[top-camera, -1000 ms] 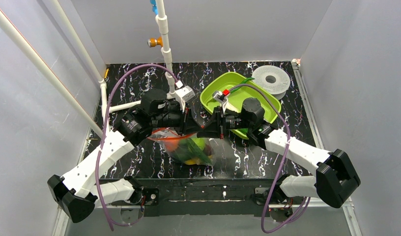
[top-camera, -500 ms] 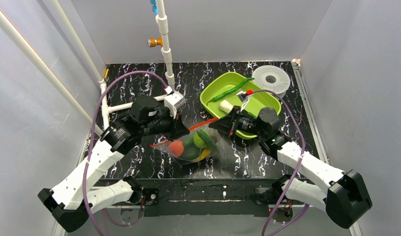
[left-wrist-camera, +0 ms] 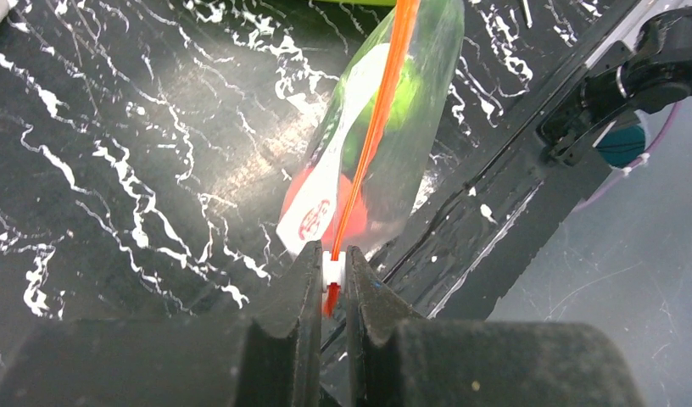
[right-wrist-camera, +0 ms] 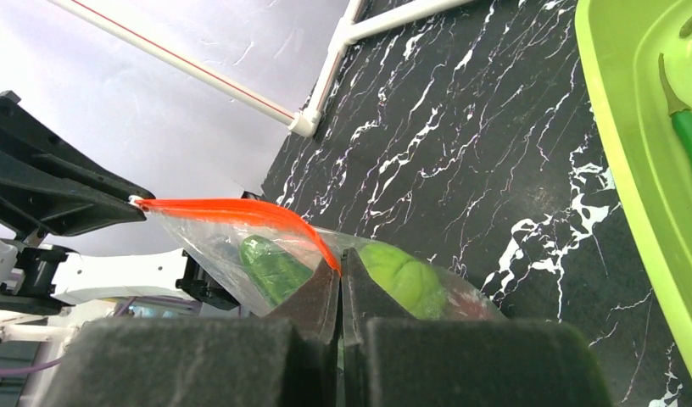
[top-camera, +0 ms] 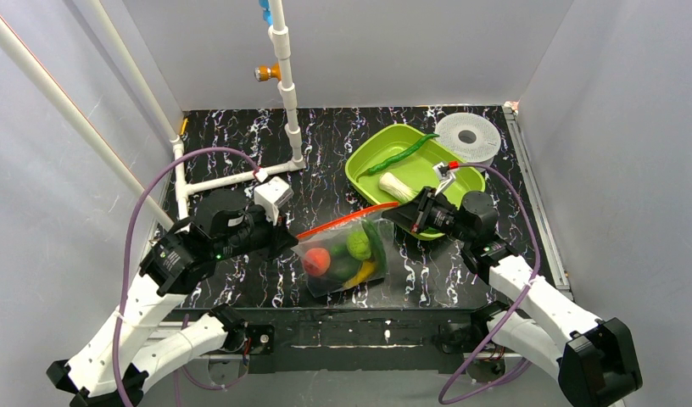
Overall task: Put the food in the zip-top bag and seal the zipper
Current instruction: Zip the zipper food storage bag at the center of the board.
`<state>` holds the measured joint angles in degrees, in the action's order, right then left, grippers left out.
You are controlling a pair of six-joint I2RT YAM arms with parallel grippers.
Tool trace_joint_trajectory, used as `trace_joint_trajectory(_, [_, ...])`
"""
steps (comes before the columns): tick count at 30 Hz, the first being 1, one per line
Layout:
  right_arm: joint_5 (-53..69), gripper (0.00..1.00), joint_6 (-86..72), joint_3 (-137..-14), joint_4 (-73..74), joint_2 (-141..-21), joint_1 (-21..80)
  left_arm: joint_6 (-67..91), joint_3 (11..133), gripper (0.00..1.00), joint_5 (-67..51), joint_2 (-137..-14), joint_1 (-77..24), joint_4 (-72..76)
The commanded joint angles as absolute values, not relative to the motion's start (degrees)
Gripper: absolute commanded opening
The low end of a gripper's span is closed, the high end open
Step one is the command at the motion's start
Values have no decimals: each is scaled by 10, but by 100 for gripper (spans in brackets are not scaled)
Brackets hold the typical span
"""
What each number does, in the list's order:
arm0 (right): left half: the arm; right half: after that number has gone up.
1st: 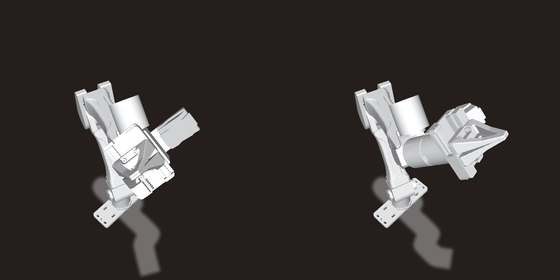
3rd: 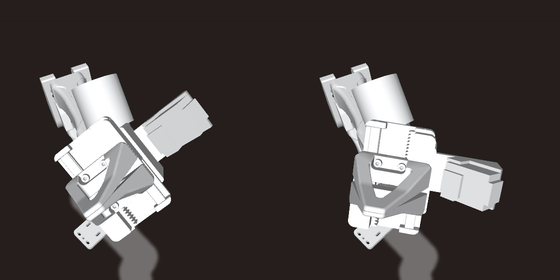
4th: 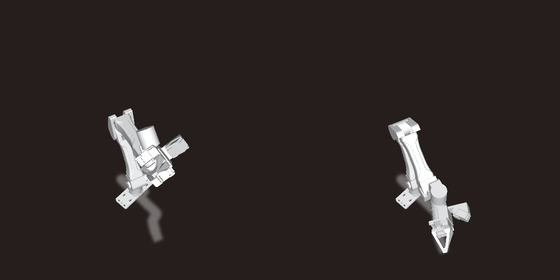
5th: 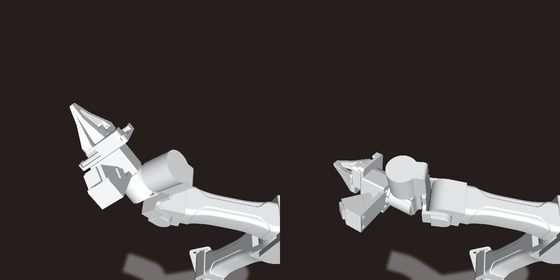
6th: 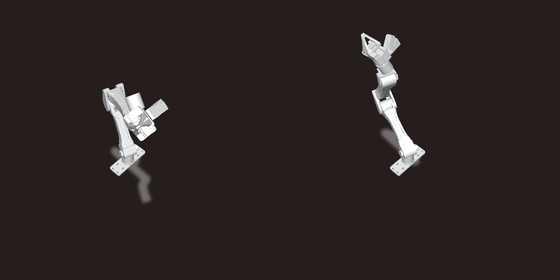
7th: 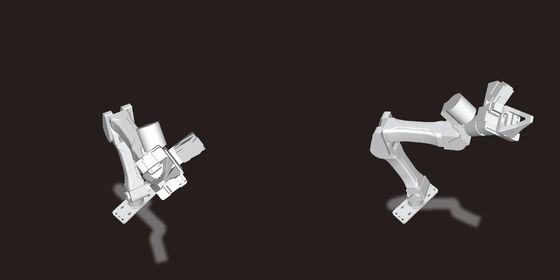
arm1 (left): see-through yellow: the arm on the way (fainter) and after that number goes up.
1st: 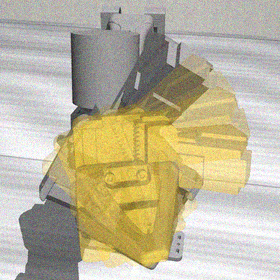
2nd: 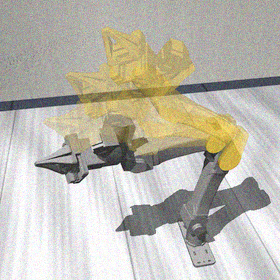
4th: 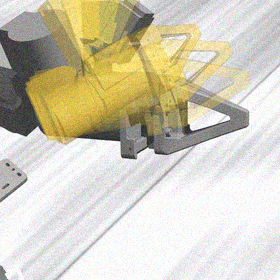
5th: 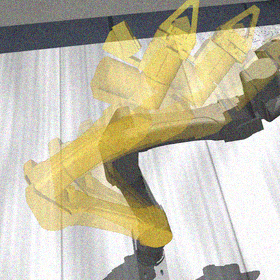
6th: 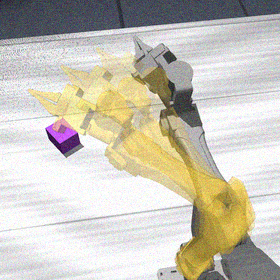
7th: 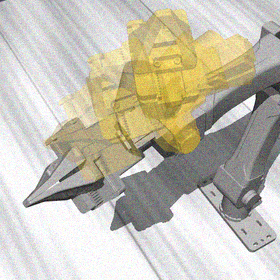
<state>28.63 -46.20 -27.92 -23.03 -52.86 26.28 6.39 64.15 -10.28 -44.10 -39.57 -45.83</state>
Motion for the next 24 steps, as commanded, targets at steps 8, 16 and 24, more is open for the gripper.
trace_joint_trajectory(8, [281,1,-371,-349,-155,-575,253,97,619,1,-26,-384,-392,-512])
trace_joint_trajectory(16, [253,1,-300,-481,-44,-682,317,149,659,66,98,-379,-392,-503])
trace_joint_trajectory(24, [224,1,-303,-676,75,-874,339,144,725,85,172,-339,-392,-525])
